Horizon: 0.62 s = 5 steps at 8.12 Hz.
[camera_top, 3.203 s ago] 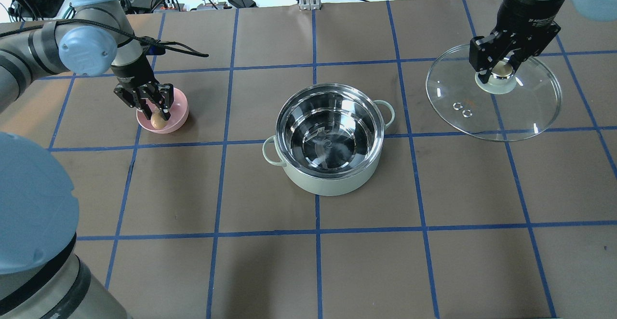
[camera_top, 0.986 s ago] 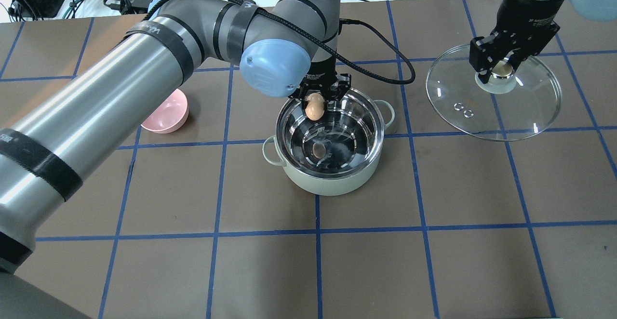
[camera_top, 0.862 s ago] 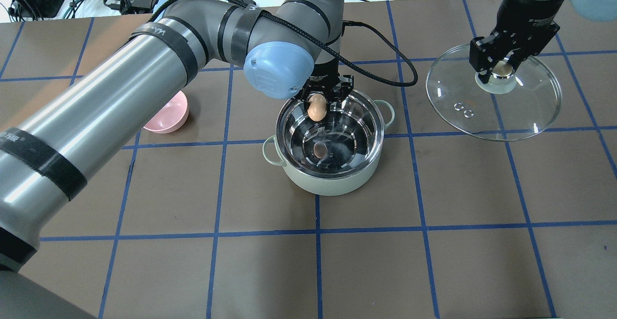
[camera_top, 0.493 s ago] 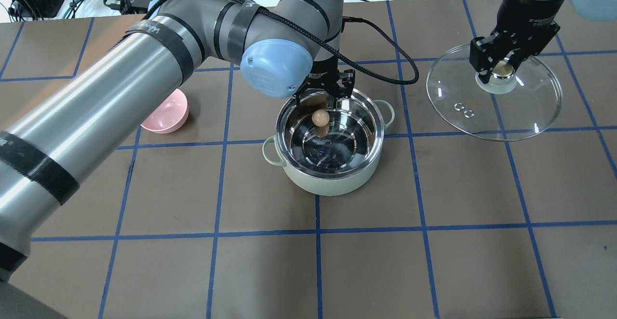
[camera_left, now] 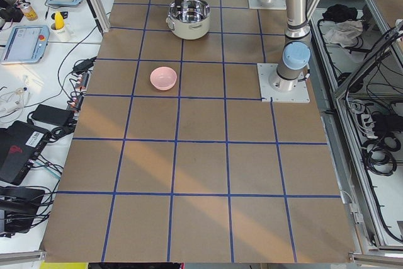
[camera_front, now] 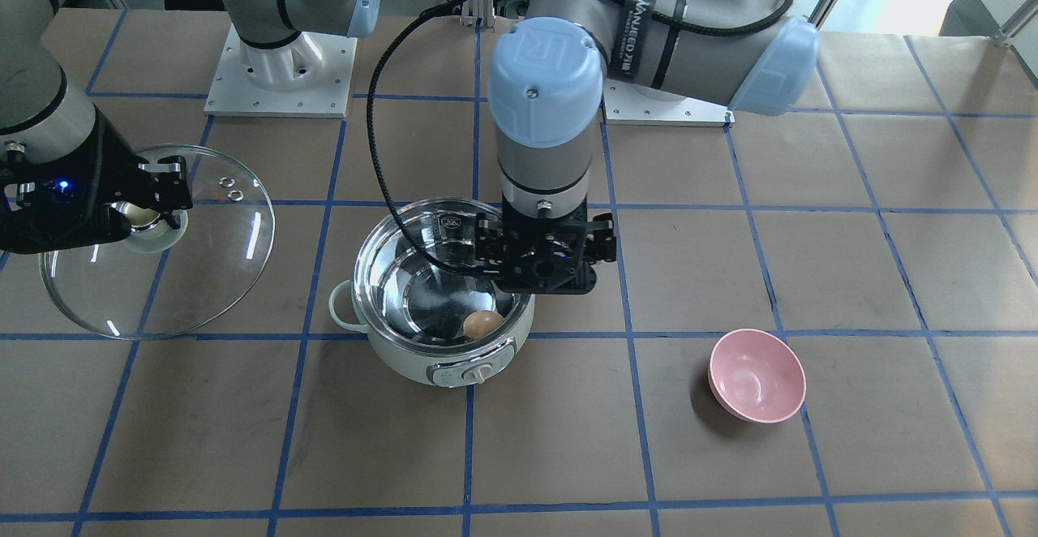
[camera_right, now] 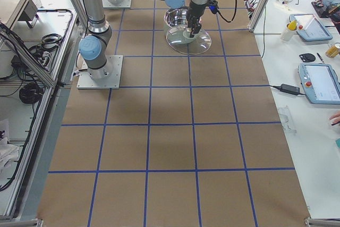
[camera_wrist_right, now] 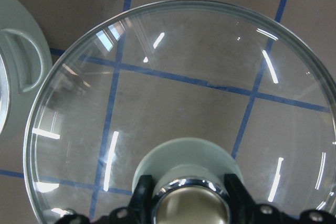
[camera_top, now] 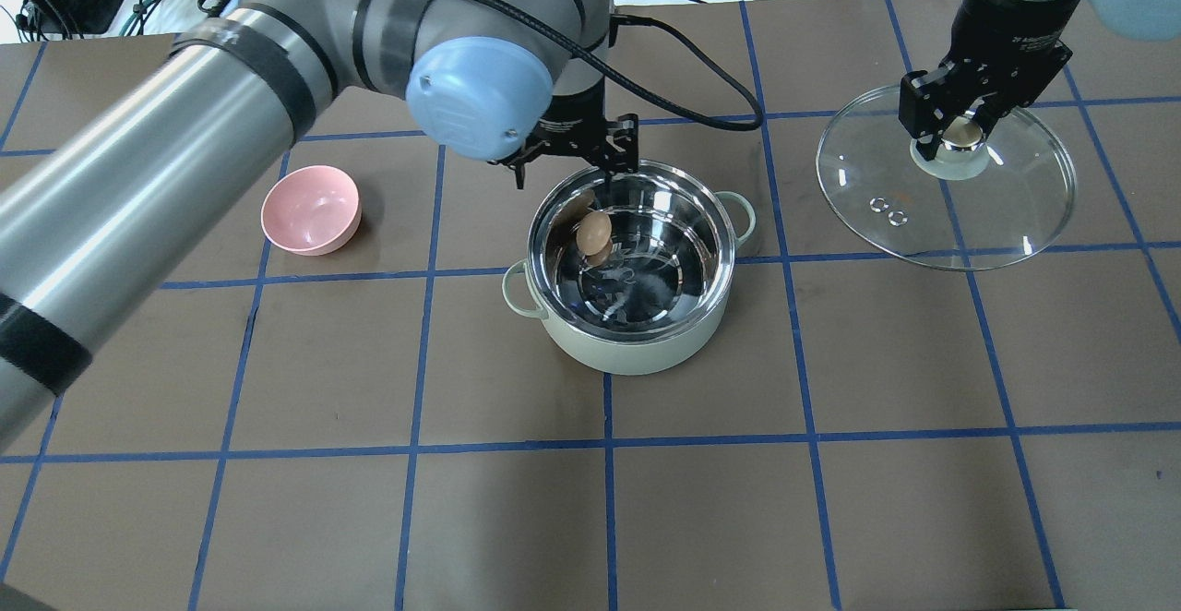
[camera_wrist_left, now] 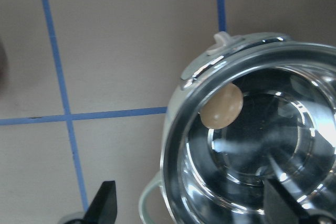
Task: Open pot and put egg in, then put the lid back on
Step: 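Open the left gripper to release the egg into the pot and withdraw, then lift the glass lid with the right gripper and carry it over the pot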
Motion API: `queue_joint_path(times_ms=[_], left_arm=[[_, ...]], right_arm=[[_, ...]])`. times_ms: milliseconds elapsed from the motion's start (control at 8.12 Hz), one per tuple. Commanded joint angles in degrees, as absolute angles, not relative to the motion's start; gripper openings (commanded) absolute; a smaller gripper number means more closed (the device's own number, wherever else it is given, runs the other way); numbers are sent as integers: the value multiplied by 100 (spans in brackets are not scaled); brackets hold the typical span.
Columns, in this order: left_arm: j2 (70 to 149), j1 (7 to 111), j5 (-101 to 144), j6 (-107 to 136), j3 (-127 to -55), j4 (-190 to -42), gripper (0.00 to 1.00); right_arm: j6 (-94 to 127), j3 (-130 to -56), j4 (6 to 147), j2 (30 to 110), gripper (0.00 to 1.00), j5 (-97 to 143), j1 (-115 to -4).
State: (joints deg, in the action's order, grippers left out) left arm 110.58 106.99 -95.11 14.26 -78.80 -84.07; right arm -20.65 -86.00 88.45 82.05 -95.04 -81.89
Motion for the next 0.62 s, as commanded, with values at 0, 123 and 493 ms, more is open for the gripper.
queue_joint_path(times_ms=[0, 123, 493], left_arm=[[10698, 9829, -9972, 1003, -7840, -8692, 100], [10653, 9539, -9984, 758, -7831, -8718, 100], [10617, 9027, -9949, 738, -7805, -8727, 100]], right_arm=[[-1321, -8517, 8780, 8288, 0, -9300, -8497], [-822, -8464, 8824, 8279, 0, -9299, -8951], [883, -8402, 8903, 8131, 0, -8696, -10105]])
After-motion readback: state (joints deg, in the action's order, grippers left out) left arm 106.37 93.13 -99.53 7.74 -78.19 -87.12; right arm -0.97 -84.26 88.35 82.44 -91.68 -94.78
